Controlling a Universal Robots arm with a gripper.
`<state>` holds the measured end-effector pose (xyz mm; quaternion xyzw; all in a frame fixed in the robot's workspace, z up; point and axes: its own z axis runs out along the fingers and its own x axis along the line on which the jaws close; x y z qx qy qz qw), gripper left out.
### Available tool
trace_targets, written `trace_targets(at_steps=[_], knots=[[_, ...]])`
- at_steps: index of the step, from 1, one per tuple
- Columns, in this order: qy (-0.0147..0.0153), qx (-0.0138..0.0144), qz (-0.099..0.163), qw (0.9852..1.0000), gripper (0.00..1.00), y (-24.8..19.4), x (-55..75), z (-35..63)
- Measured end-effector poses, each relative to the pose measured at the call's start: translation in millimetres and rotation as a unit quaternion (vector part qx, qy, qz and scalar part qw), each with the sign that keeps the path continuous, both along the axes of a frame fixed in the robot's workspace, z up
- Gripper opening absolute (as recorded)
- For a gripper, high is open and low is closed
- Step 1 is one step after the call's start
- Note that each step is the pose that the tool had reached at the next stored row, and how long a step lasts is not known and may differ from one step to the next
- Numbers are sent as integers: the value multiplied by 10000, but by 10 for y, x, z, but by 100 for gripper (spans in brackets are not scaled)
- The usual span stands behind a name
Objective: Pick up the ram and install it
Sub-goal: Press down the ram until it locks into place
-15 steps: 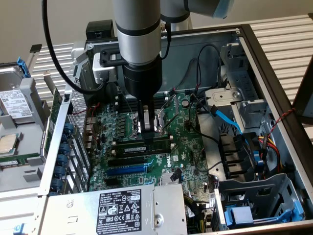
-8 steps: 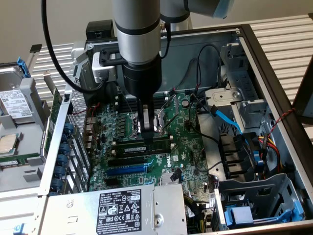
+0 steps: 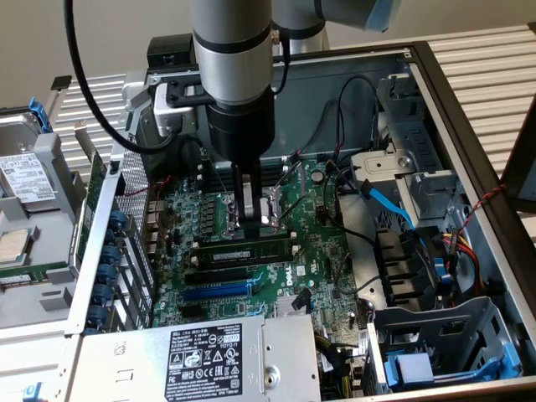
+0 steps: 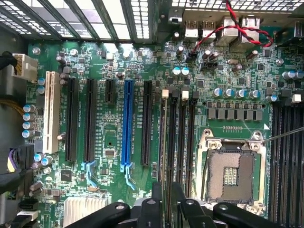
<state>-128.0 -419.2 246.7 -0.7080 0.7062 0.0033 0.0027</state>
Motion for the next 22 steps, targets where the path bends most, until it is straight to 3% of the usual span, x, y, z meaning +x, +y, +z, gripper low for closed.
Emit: trace_targets(at_steps=[4,8,22], knots=[[0,55,-2,10000,11,0,-36,3],[0,73,-20,10000,11,0,-58,3],[0,64,-103,9999,11,0,-101,-53]])
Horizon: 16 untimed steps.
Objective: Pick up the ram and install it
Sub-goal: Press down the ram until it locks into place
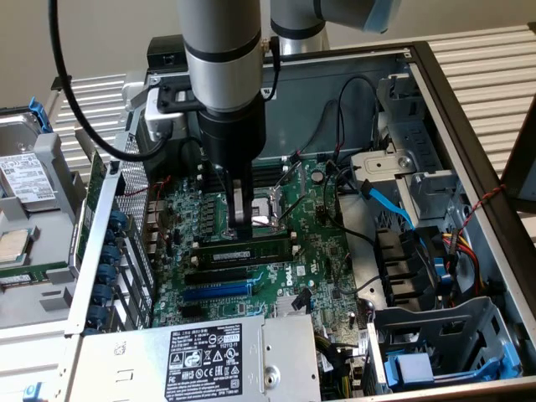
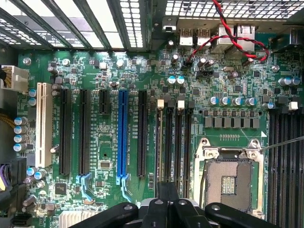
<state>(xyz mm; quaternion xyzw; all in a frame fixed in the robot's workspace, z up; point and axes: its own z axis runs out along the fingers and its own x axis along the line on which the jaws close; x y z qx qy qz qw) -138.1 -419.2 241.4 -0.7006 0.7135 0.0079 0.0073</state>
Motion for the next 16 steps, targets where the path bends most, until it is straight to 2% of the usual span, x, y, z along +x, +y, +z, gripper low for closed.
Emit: trace_targets(at_steps=[12,16], knots=[[-1,-39,-3,10000,11,0,-8,-38],[-1,-42,-3,10000,11,0,-8,-56]])
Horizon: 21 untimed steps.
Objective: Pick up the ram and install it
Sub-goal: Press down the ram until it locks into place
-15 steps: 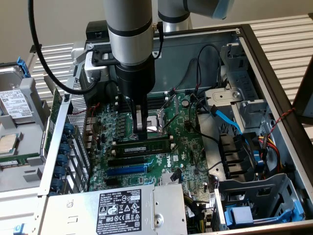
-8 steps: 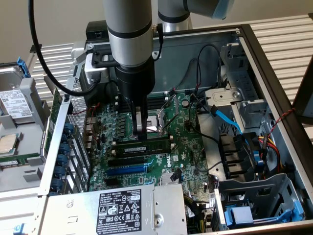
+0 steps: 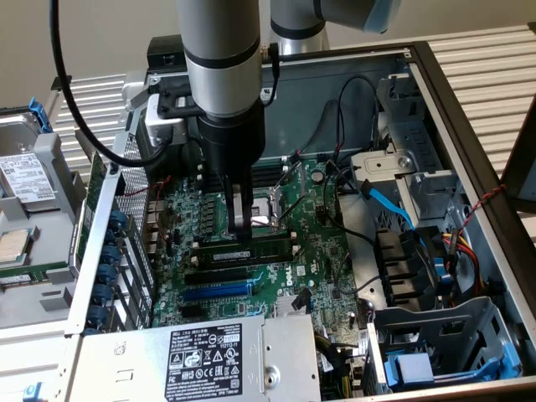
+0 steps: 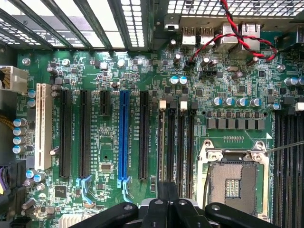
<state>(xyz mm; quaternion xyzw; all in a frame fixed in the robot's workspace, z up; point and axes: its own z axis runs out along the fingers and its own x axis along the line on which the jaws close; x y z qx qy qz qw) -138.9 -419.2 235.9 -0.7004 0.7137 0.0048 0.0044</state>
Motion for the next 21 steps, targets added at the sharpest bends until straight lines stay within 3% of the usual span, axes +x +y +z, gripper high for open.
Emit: trace_targets(at_steps=[21], knots=[[0,0,0,10000,11,0,-2,-49]])
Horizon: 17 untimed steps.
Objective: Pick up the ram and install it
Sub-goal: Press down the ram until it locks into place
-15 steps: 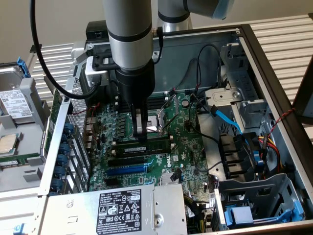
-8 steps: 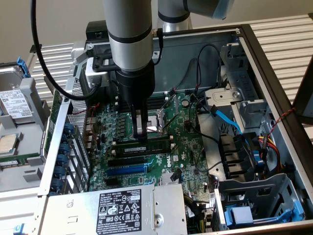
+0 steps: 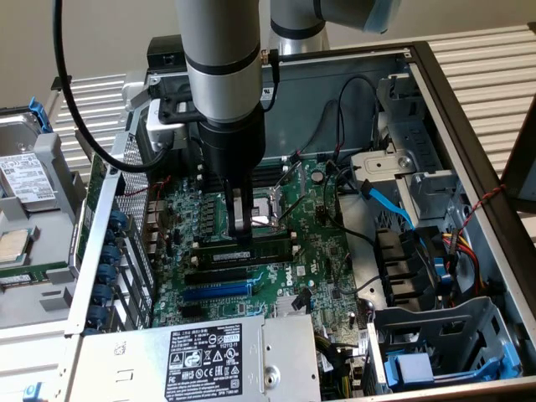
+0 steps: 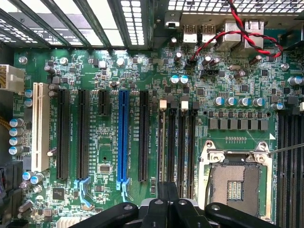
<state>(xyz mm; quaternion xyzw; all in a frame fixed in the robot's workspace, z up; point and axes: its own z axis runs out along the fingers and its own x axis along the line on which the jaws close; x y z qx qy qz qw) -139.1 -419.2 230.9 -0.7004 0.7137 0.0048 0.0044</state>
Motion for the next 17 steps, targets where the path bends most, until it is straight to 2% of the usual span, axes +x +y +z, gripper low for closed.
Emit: trace_targets(at_steps=[17], knots=[[0,0,-1,10000,11,-4,-6,0]])
